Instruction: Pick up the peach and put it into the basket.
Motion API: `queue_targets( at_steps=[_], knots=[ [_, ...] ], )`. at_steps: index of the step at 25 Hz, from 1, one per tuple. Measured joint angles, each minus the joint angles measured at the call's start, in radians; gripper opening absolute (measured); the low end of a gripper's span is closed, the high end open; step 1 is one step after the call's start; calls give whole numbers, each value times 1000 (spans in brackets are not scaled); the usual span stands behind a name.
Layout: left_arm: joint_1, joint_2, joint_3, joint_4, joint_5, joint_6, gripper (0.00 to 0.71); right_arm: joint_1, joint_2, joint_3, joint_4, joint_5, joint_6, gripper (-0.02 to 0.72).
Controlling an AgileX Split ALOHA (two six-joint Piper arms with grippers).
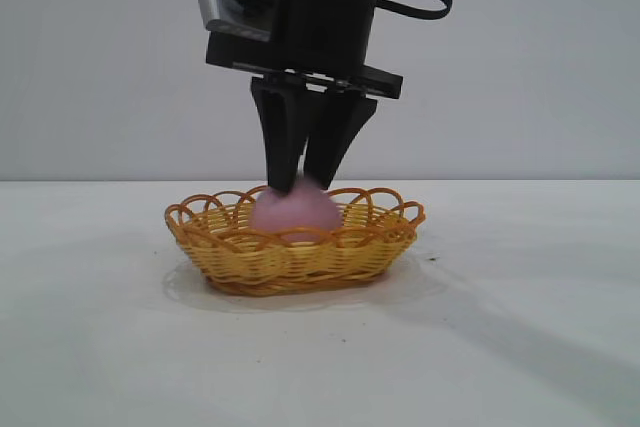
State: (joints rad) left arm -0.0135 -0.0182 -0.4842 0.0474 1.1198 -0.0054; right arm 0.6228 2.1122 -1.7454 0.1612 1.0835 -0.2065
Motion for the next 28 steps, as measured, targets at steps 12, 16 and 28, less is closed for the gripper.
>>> queue_targets(
  at_steps=[12,16,28],
  knots=[
    [2,0,0,0,0,0,395,-460,-64,143,23,-99,76,293],
    [2,0,0,0,0,0,395,-572,-113,290,53,-172,89,293],
    [2,0,0,0,0,0,395,-588,-789,800,44,-404,66,293]
  ],
)
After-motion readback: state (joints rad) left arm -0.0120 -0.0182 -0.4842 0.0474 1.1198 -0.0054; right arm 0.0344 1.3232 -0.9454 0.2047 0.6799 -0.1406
